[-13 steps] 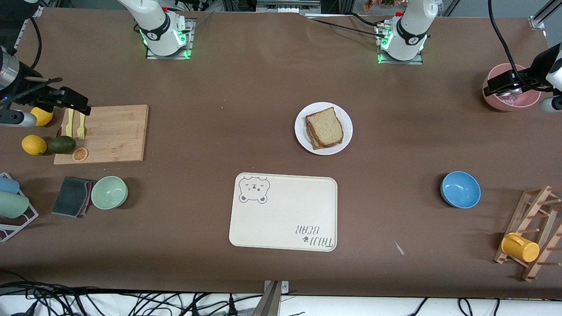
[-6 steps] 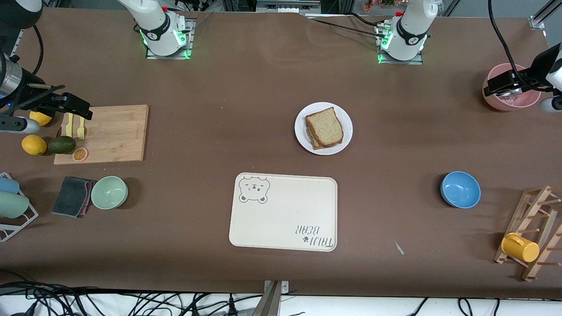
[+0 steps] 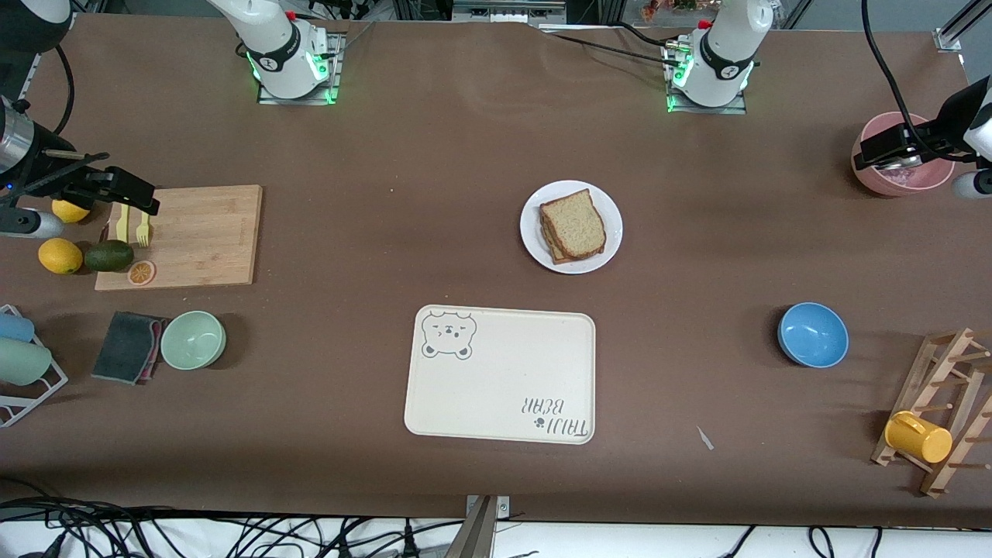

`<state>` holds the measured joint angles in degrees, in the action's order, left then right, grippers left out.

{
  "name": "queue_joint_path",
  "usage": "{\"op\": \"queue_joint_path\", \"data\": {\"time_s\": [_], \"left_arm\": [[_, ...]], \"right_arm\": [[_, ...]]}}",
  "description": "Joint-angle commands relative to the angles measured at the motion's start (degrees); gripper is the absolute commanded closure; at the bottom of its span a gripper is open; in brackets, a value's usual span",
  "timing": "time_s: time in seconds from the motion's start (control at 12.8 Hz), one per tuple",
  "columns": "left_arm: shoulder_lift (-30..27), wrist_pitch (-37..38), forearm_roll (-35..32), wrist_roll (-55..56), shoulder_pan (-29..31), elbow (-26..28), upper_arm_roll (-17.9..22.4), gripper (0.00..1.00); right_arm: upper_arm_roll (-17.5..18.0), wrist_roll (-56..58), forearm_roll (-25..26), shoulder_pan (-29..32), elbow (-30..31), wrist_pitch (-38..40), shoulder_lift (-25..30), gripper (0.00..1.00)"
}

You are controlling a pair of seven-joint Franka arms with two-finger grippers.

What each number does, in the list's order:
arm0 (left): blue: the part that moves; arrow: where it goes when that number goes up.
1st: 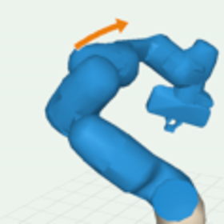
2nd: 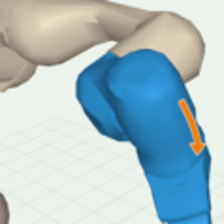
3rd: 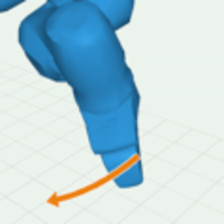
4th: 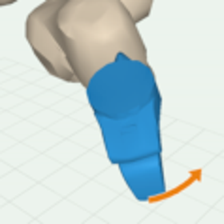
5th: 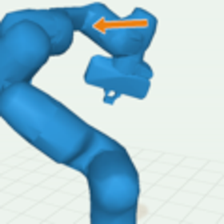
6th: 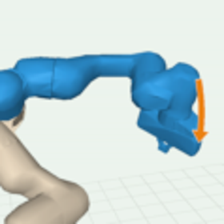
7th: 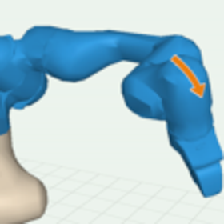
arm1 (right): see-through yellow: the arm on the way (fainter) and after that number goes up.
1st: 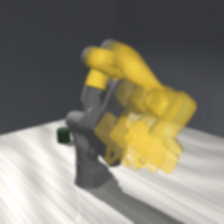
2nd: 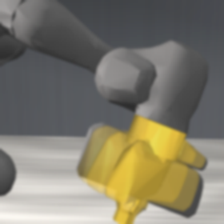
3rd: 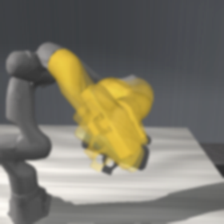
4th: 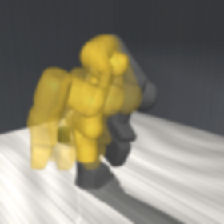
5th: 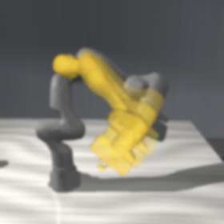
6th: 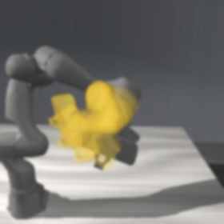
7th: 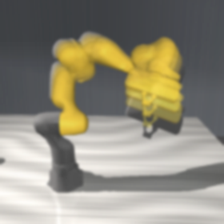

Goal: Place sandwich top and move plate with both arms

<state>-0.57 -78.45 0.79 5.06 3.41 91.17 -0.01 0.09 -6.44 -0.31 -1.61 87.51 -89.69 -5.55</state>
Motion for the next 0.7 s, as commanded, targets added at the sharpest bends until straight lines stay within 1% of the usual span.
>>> {"op": "queue_joint_path", "data": {"time_s": [0.0, 0.47, 0.63], "left_arm": [[-0.3, 0.7, 1.4, -0.4, 0.5, -0.4, -0.3, 0.00], [-0.2, 0.5, 1.4, -0.4, 0.5, -0.5, -0.3, 0.00], [-0.1, 0.4, 1.4, -0.5, 0.5, -0.6, -0.3, 0.00]], "right_arm": [[0.0, -0.3, -0.1, 0.3, -1.5, 0.2, -0.6, 0.00], [-0.2, -0.2, -0.1, 1.3, -1.5, -0.6, -0.6, 0.00], [-1.8, 0.2, -0.1, 1.4, -1.6, -0.6, -0.6, 0.00]]}}
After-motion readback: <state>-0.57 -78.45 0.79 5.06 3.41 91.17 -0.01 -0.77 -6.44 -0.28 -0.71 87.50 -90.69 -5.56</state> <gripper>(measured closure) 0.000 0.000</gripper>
